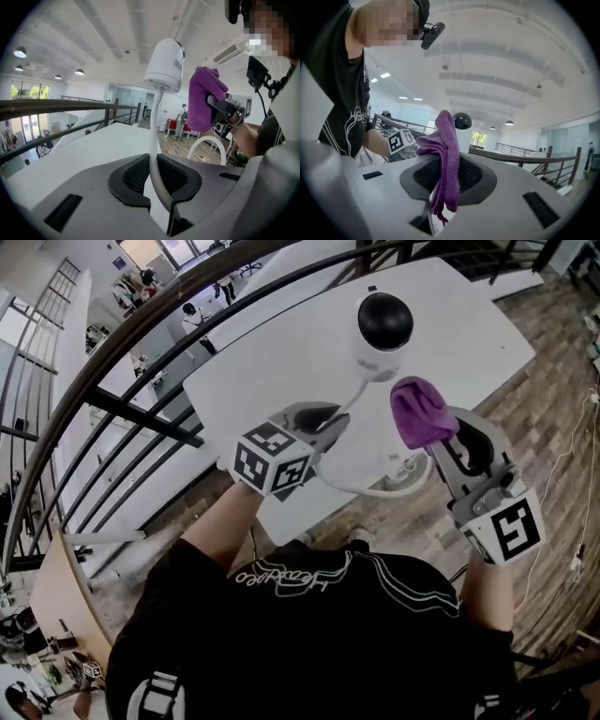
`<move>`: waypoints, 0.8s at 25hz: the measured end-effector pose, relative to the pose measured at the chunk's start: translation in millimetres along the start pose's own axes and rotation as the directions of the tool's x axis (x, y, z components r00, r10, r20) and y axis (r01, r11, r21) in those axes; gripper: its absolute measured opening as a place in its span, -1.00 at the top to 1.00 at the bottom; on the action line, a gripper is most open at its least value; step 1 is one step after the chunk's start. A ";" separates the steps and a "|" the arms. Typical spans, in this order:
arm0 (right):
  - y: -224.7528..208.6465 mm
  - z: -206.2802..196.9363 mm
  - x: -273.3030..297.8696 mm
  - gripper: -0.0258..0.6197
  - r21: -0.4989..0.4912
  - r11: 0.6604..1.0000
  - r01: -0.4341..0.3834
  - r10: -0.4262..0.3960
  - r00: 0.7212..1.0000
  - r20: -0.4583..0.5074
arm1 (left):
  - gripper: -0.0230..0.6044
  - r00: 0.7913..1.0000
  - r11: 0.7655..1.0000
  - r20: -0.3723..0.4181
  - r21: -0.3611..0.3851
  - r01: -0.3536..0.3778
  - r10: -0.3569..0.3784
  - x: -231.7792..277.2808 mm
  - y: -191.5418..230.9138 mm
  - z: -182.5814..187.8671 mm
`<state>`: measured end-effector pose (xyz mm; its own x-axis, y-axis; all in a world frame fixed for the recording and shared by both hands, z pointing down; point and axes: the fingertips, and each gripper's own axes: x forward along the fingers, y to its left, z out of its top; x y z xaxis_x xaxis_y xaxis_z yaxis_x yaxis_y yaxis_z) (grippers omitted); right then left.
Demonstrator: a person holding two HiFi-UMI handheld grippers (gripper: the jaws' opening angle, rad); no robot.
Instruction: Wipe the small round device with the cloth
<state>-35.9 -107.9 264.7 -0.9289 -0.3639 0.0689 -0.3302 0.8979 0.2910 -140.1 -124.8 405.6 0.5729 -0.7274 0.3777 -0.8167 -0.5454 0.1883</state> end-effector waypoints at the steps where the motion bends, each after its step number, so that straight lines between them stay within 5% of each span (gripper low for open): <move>1: 3.2 3.2 2.1 0.70 -0.016 0.999 0.035 -0.035 0.999 -0.011 | 0.74 1.000 1.000 0.008 -0.020 0.017 -0.017 -1.1 0.9 -1.4; 5: 17.4 17.5 9.8 0.70 -0.079 0.977 0.198 -0.203 0.977 -0.059 | 0.74 0.998 0.997 0.021 -0.040 0.063 -0.063 -4.7 3.1 -2.7; 11: 34.9 47.8 21.8 0.70 -0.233 0.884 0.406 -0.433 0.898 -0.080 | 0.71 0.991 0.991 0.017 -0.017 0.133 -0.133 -4.4 0.7 -5.3; 20: 39.9 98.3 47.9 0.70 -0.449 0.722 0.526 -0.607 0.793 -0.046 | 0.70 0.983 0.983 0.030 -0.036 0.180 -0.179 -4.9 -4.0 -6.2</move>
<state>-110.1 -65.1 185.7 -0.5289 -0.8451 -0.0777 -0.6519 0.3459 0.6748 -140.0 -116.5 408.6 0.7113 -0.6306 0.3105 -0.7025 -0.6516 0.2860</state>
